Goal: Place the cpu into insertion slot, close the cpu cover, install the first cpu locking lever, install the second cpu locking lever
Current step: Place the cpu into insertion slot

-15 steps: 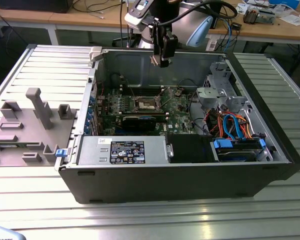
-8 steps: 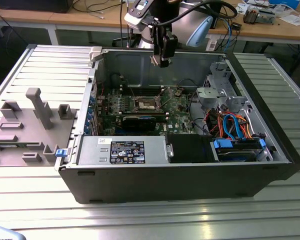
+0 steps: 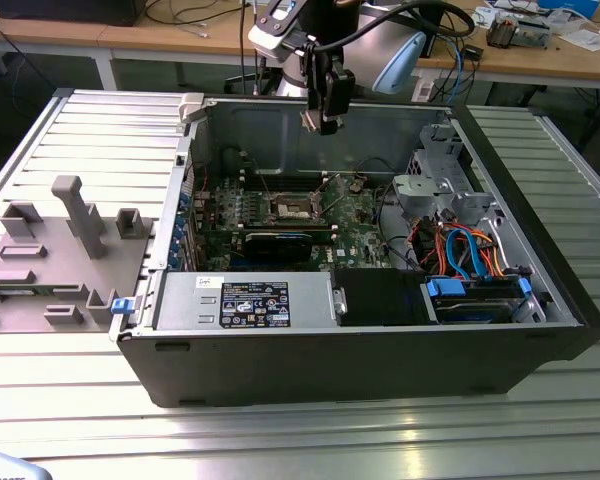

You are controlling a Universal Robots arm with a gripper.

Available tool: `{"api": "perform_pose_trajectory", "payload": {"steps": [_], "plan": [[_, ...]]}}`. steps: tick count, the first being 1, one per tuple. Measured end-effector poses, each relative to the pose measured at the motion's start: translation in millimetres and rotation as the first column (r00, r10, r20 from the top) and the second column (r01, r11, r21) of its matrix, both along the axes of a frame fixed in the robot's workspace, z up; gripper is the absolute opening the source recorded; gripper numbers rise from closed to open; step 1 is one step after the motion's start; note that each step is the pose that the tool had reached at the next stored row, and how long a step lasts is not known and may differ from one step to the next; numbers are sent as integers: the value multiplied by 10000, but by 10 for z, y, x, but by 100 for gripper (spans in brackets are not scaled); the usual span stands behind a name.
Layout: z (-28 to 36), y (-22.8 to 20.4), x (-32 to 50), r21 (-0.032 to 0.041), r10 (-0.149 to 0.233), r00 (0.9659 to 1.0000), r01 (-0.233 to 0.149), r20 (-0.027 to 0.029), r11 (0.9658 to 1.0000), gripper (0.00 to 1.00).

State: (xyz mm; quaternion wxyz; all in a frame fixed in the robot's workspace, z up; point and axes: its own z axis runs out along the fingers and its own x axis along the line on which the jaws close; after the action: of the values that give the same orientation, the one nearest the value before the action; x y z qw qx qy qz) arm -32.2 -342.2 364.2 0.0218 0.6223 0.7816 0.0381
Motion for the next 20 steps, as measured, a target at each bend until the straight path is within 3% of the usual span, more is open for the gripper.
{"api": "perform_pose_trajectory", "payload": {"steps": [20], "plan": [[0, 0, 0, 0, -204, 9998, 204, 0, 9998, 55]]}}
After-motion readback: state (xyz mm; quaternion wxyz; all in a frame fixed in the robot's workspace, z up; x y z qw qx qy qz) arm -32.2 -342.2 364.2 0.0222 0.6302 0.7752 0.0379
